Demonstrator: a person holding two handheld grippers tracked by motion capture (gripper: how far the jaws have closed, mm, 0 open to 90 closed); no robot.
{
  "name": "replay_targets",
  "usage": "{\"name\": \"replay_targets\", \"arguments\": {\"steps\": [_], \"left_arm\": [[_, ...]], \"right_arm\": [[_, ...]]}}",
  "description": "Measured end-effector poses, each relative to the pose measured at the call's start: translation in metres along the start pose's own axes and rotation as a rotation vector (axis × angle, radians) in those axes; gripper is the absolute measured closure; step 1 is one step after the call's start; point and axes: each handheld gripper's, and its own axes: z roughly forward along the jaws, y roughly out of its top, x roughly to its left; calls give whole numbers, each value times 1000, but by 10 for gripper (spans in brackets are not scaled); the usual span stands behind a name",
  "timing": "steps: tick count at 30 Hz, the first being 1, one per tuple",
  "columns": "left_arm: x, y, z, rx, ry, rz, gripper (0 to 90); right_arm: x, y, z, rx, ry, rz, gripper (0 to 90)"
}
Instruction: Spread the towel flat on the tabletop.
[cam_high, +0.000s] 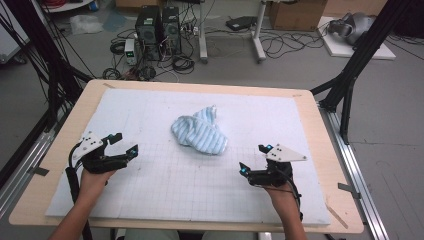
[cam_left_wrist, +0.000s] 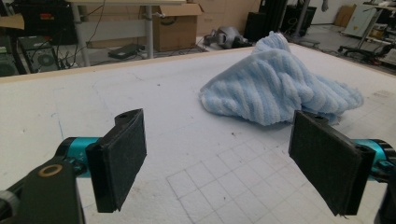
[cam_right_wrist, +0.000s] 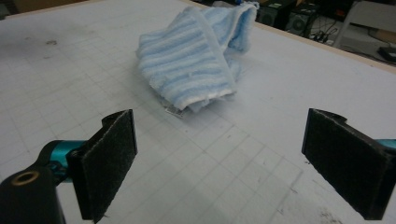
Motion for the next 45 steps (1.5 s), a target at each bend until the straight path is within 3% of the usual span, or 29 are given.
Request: {"name": "replay_targets", "arguments": {"steps": [5,14,23,26,30,35,39,41,45], "left_arm": [[1,0,0,6,4,-1,195],[1,-2,1,18,0,-4,195],[2,-3,2,23,-2,-9,196],[2,-4,2,23,-3,-14,196],[2,-5,3,27,-6,-14,196],[2,-6,4,29,-8,-19,197],[4,-6,3,29,-6,-23,198],[5,-6,3,27,-5,-24,198],[4,-7,4,37,-6,-30,199]], "right_arm": [[5,10,10,-3,54,-6,150],[12,39,54,36,102,-72,179],[12,61,92,103,170,-125,388],[16,69,111,139,164,-157,328],[19,75,132,163,146,-163,264],[24,79,156,199,79,-192,145],[23,74,181,282,54,-228,128],[21,69,190,308,57,-203,144],[13,65,195,320,95,-104,272]]}}
